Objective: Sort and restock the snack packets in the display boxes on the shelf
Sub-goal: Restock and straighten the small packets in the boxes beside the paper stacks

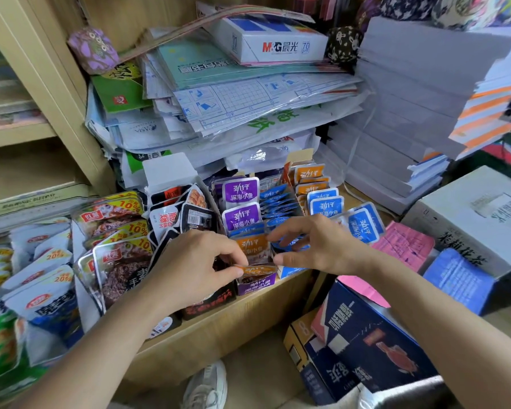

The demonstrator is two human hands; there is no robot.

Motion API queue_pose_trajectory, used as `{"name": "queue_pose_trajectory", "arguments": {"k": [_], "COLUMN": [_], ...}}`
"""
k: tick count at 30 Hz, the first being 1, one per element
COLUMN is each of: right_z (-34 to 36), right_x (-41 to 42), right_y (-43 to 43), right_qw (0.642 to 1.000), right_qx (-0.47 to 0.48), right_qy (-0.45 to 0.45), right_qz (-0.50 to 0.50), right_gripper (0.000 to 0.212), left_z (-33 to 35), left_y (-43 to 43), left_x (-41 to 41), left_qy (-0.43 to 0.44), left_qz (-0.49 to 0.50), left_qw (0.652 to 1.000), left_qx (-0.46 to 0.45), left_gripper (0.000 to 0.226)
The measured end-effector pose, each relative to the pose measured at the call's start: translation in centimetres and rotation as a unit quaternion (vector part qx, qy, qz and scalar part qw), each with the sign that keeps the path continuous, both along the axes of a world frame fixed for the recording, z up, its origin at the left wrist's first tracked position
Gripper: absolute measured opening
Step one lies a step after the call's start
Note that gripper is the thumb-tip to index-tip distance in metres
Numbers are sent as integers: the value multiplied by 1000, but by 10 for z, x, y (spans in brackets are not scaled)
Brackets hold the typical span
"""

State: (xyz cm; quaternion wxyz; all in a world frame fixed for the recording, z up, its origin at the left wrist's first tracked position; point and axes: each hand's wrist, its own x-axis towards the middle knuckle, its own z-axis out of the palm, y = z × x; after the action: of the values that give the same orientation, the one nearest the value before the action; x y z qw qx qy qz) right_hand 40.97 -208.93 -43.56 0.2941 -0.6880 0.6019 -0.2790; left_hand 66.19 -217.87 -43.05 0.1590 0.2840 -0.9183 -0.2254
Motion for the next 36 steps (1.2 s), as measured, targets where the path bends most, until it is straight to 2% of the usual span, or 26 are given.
{"name": "queue_pose_trajectory", "arguments": {"k": [6,9,14,18,22,25,30,36], "right_z": [-2,-2,0,-1,-9,-8,9,29], "right_x": [4,7,7,6,5,7,-2,-23], "right_y": [5,5,6,6,3,1,-3,6], "right_qw": [999,997,999,998,998,994,982,960], "right_qx": [-7,1,10,6,-18,-19,-49,-88], "right_qy": [-46,-69,-46,-52,-49,-92,-162,-233], "right_qz": [-23,-25,16,19,-27,-53,-80,-129], "right_gripper": [47,42,24,31,38,39,48,52], "left_z": [0,0,2,5,7,17,38,40], "left_y": [3,3,3,6,4,-2,-7,-5], "left_x": [-1,-2,-2,-8,-18,-22,-33,-72], "left_qy": [28,22,30,55,114,184,298,388], "left_qz": [10,16,-19,9,62,101,102,97], "left_qw": [996,997,998,997,991,978,948,908], "left_qx": [-79,-76,-43,-55,-21,16,51,121], "left_gripper": [15,15,13,13,15,22,32,25]}}
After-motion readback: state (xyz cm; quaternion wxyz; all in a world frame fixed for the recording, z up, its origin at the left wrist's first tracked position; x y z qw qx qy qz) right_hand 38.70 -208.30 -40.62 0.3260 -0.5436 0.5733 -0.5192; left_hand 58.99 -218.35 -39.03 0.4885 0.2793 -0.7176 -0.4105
